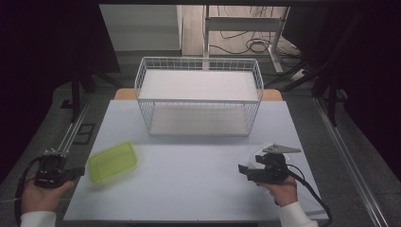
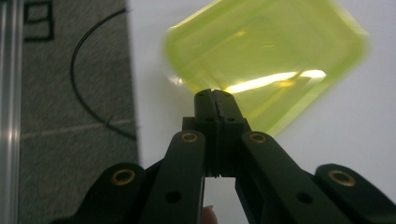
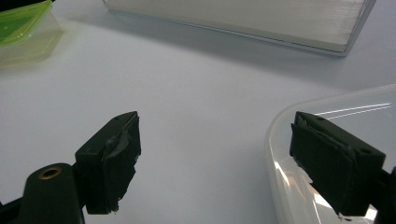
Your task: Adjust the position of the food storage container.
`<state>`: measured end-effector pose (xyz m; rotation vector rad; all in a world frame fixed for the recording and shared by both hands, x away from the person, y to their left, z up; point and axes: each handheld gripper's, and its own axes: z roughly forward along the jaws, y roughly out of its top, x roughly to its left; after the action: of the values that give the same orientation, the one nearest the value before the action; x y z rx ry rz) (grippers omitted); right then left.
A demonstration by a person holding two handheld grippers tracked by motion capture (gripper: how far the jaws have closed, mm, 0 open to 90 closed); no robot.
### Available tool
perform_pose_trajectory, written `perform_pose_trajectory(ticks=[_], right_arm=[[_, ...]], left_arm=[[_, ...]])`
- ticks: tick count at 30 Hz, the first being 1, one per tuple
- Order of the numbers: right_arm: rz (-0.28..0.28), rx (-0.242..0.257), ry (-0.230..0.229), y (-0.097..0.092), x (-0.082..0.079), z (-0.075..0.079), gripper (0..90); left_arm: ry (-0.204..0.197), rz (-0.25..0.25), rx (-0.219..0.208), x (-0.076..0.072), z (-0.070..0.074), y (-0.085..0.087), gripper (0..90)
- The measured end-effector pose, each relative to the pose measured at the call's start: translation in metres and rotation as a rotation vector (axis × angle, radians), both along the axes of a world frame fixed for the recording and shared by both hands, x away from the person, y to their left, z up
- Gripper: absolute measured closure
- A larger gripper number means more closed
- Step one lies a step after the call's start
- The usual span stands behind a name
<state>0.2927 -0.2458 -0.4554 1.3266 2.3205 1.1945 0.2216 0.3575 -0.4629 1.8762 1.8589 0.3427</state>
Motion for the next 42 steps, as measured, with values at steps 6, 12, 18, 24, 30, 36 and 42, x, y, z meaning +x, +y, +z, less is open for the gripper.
perform_pose_trajectory(ticks=[6,12,18,24,30,36,42], right_arm=[[0.001,-0.006,-0.003,0.000,-0.001,0.000,16.4],[-0.002,-0.016,-0.005,-0.001,-0.001,0.000,16.4],[0.000,-0.027,-0.005,0.000,-0.002,-0.001,16.4],[-0.007,-0.034,-0.006,0.000,-0.003,-0.001,16.4],[-0.005,-0.044,-0.006,-0.001,-0.003,-0.001,16.4],[-0.007,-0.045,-0.006,-0.001,-0.004,0.000,16.4],[-0.009,-0.048,-0.004,-0.001,-0.004,0.000,16.4]], left_arm=[[0.065,0.045,-0.023,0.016,-0.025,0.014,89.4],[0.092,0.046,-0.037,0.030,-0.036,0.014,89.5],[0.092,0.023,-0.048,0.043,-0.038,0.010,89.5],[0.091,-0.015,-0.051,0.057,-0.039,-0.001,89.6],[0.090,-0.069,-0.052,0.070,-0.039,-0.025,89.6],[0.082,-0.118,-0.047,0.083,-0.037,-0.051,89.6],[0.075,-0.148,-0.052,0.092,-0.036,-0.066,89.7]])
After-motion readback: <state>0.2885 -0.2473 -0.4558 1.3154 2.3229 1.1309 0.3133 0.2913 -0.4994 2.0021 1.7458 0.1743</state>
